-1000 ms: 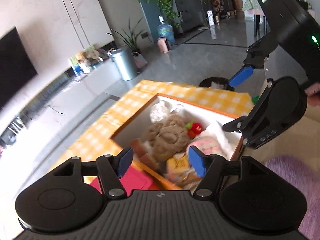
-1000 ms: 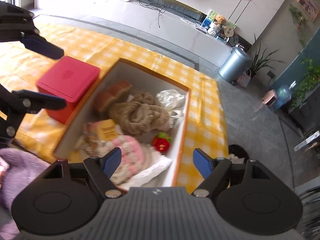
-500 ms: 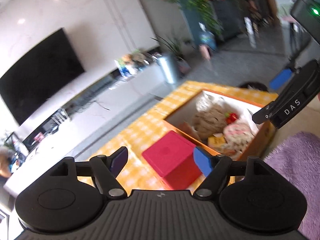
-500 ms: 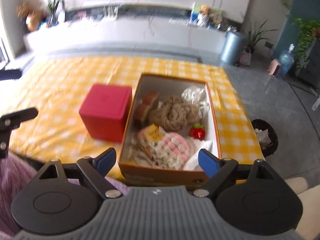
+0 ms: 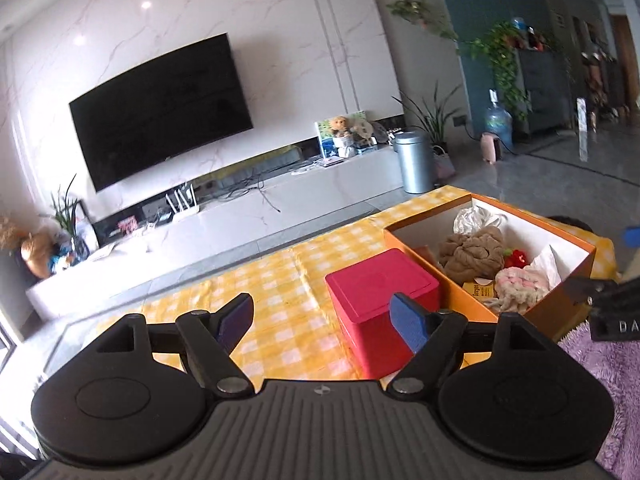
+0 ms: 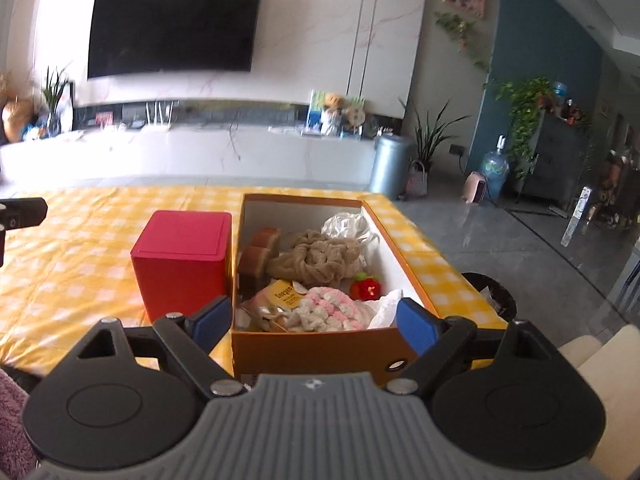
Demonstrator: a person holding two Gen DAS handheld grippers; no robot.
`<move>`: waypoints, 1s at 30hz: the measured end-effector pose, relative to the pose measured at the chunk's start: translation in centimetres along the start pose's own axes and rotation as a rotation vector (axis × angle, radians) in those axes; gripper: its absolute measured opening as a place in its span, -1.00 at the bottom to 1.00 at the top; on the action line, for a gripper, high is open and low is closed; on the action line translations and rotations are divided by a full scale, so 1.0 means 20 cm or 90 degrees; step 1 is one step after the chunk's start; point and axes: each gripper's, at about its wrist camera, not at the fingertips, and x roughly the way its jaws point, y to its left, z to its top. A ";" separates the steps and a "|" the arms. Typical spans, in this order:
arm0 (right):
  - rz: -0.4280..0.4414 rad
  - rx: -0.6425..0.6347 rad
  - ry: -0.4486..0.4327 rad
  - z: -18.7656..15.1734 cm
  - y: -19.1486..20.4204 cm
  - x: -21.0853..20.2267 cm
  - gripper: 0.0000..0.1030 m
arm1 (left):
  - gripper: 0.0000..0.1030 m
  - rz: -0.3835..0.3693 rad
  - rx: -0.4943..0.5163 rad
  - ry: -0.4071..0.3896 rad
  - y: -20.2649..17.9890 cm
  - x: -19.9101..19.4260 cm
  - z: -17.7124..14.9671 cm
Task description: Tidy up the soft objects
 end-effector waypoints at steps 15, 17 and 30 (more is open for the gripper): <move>0.047 0.047 0.014 -0.16 -0.01 0.12 0.70 | 0.77 -0.016 -0.054 0.061 -0.06 0.08 -0.18; 0.048 0.055 0.018 -0.17 -0.02 0.12 0.70 | 0.77 -0.021 -0.054 0.075 -0.07 0.09 -0.19; 0.038 0.048 0.007 -0.18 0.00 0.11 0.70 | 0.77 -0.019 -0.056 0.086 -0.07 0.08 -0.18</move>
